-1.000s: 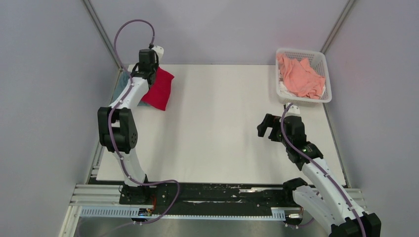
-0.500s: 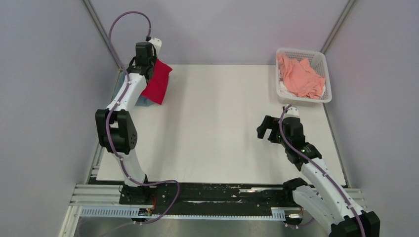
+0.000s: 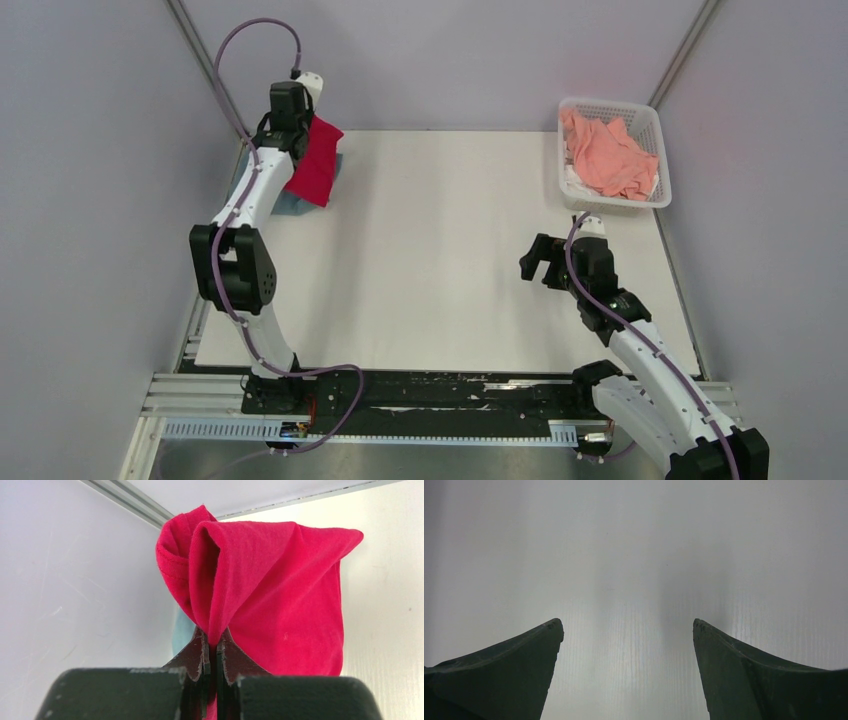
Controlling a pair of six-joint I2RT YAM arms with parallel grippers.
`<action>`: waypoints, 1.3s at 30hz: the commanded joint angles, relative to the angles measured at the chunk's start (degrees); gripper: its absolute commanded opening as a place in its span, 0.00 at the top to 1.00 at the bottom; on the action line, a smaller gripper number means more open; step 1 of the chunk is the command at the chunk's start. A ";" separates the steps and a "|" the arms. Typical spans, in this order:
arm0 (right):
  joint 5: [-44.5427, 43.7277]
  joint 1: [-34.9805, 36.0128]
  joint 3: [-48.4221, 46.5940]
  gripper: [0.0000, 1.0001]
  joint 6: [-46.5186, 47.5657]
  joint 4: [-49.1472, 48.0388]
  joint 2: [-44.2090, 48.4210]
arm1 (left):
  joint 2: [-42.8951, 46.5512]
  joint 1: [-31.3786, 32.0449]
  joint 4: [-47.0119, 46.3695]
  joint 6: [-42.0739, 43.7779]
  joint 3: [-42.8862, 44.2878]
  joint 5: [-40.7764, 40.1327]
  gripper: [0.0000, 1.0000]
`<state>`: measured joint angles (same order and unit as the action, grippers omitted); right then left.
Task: Fold and stack the t-shirts
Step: Put the neatly folded tshirt into the corner of the board with the left arm, then reset both arms
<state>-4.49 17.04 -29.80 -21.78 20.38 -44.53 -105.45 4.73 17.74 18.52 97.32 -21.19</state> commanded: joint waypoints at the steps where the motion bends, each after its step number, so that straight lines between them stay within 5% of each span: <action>1: -0.42 -0.36 0.34 0.00 -0.24 -2.61 0.61 | -2.03 -2.00 -2.85 0.08 4.63 -0.35 1.00; 23: -1.74 -0.42 -0.22 0.00 -0.33 -2.74 0.84 | -17.05 -14.17 -1.66 -5.83 9.75 12.59 0.99; 25: -1.73 -0.41 -0.26 0.00 -0.50 -2.79 0.63 | -18.05 -14.94 -0.71 -6.84 10.52 12.25 0.84; 26: -1.68 -0.36 -0.26 0.00 -0.54 -2.74 0.53 | -18.63 -15.46 0.38 -7.89 11.44 12.19 0.68; 27: -1.66 -0.38 -0.32 0.00 -0.48 -2.77 0.50 | -18.86 -15.76 1.04 -8.50 11.91 11.91 0.28; 29: -1.72 -0.36 -0.43 0.00 -0.43 -2.68 0.62 | -18.82 -16.68 2.08 -10.98 13.14 12.89 0.04; 39: 0.08 -0.35 -1.85 0.00 -0.69 -1.45 2.96 | 0.94 -18.97 -2.92 -29.90 1.29 32.25 0.00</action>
<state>-5.56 17.04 -29.80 -21.93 20.36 -43.72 -117.71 -14.15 20.36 -0.95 103.24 0.62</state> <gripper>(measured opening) 0.998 1.000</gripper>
